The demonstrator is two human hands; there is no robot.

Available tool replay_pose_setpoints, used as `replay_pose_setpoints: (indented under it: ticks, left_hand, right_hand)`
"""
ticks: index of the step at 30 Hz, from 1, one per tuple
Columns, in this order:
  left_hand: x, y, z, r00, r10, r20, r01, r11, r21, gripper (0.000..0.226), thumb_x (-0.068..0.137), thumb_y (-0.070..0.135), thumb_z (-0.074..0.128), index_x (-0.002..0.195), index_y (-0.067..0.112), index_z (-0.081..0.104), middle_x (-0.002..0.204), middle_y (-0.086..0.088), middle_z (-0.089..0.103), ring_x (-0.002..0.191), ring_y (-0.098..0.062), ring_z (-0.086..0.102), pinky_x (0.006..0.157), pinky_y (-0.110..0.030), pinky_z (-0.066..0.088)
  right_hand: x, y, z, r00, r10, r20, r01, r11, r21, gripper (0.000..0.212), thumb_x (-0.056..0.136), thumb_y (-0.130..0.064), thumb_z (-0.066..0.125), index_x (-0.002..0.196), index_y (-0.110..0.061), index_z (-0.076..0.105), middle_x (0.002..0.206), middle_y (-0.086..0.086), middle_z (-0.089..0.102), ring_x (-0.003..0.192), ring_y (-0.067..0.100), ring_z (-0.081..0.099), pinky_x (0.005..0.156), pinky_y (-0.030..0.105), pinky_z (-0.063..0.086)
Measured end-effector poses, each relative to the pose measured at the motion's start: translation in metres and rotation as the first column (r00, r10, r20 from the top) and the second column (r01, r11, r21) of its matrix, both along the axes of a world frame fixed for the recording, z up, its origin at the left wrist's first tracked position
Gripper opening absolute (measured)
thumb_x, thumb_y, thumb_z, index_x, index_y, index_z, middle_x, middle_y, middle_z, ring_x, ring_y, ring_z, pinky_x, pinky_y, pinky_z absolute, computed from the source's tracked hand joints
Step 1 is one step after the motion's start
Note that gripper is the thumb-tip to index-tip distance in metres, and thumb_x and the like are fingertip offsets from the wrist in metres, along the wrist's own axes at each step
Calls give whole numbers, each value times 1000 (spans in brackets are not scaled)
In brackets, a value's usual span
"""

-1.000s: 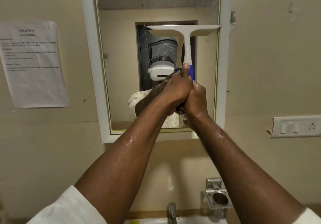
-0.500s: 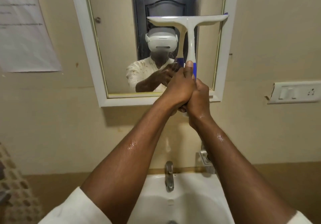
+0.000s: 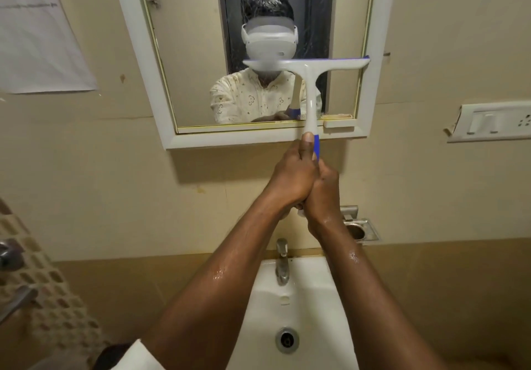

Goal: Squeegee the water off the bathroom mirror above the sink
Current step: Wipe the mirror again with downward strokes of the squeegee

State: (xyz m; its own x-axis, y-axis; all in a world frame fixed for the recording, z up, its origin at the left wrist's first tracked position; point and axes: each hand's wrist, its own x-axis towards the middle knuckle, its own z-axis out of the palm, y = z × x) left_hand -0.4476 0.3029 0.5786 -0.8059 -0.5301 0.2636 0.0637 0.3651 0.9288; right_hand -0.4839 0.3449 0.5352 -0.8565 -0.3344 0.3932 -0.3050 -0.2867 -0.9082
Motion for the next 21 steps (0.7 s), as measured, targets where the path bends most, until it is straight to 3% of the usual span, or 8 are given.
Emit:
replay_pose_setpoints:
  ticks: [8,13,17,21]
  left_hand:
    - [6,7,-24,999,18,39,-19,999,29,52,96,58,21,110,22,54,98,-7,63,91,-19,61,89,-46,53]
    - [12,11,-38,995,28,92,-31,999,35,54,95,60,20,113,22,54,102,-10,63,96,-24,62,90,-49,53]
    - [15,13,-47,992,28,121,-33,999,36,55,95,60,19,113,21,54,103,-11,63,97,-26,62,88,-48,54]
    - [17,14,-51,992,21,126,-28,998,54,57,94,61,19,110,20,55,103,-12,64,98,-27,63,86,-46,55]
  right_hand:
    - [6,7,-26,999,10,33,-11,999,36,33,100,-33,41,76,-19,58,60,1,55,52,13,49,49,26,38]
    - [12,9,-42,997,-11,73,5,997,79,34,99,-37,41,75,-20,58,62,1,58,57,16,52,57,32,40]
    - [16,12,-53,996,-23,85,13,994,112,37,98,-41,40,85,-14,62,72,10,65,66,24,60,63,43,49]
    - [18,13,-57,994,-38,98,25,991,132,35,99,-41,41,85,-18,63,72,8,67,66,22,63,62,39,51]
